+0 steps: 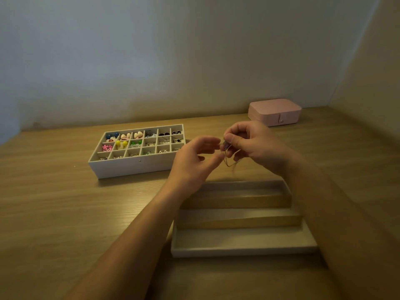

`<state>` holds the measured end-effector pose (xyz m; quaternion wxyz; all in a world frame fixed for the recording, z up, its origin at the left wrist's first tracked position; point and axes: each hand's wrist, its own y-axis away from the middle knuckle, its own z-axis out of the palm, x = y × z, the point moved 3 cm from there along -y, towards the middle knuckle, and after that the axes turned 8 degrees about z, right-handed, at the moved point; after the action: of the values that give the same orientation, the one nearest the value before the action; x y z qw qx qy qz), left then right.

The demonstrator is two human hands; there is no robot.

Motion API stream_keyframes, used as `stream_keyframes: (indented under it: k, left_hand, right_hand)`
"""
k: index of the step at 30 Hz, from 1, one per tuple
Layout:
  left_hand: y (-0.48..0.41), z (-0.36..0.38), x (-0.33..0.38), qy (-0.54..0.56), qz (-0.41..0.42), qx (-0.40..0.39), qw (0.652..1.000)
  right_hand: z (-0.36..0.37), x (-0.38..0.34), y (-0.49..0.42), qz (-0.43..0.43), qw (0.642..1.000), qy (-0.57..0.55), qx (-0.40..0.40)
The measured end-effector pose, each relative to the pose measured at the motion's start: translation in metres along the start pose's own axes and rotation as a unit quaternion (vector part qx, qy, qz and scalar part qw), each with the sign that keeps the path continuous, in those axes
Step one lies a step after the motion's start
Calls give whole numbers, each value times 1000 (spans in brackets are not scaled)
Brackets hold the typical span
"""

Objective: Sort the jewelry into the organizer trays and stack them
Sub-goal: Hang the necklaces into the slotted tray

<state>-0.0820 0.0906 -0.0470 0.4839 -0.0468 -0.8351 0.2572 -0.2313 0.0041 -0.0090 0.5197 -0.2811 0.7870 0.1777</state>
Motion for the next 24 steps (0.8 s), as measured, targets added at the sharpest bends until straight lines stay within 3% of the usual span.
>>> stream_keyframes:
  k: [5,13,17,24]
  left_hand:
    - [4,1,7,113,-19,7,993]
    - [6,-5,9,103,-31,4,994]
    - [7,-7,8,170,-70,19,983]
    - [6,-16,7,197,-85,42,976]
  right_hand:
    - [7,-2,10,-29,999,-14,14]
    - [-1,8,14,-20,996,-65,50]
    - [-9,13,14,-4,995,-103,18]
    - [-27,24,11,12,989,-135,63]
